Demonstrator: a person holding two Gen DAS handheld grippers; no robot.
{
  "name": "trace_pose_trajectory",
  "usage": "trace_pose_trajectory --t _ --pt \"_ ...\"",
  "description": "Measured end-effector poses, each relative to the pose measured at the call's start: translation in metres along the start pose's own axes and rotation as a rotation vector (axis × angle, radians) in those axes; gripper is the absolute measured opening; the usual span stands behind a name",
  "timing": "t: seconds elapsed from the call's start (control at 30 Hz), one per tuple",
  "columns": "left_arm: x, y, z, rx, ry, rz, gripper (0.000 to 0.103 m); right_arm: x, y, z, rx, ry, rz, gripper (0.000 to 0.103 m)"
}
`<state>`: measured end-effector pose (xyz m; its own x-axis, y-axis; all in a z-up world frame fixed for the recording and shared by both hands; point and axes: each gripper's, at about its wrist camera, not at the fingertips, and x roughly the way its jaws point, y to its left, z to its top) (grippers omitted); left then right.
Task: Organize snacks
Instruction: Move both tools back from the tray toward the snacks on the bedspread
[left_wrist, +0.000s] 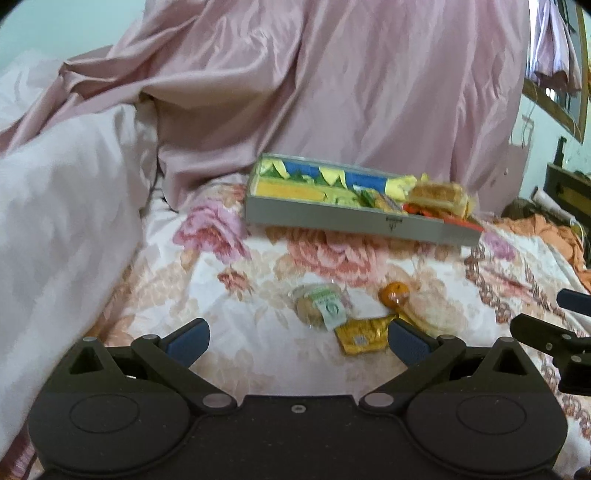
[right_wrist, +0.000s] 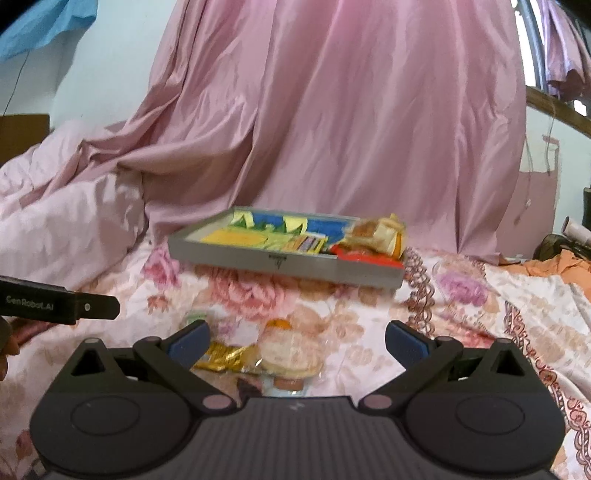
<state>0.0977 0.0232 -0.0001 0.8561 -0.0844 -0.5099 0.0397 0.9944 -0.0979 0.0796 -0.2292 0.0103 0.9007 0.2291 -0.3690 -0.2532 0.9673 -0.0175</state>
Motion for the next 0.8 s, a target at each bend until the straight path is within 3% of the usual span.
trace_pose_trajectory --t 0.4,0.8 --pt "0.020 0.004 -0.020 -0.013 0.099 -0.014 0.102 0.031 0.008 -0.023 -0.026 0.179 0.032 0.103" --pt "0.040 -0.001 -0.021 0.028 0.120 -0.027 0.102 0.056 0.009 -0.040 -0.020 0.283 0.049 0.103"
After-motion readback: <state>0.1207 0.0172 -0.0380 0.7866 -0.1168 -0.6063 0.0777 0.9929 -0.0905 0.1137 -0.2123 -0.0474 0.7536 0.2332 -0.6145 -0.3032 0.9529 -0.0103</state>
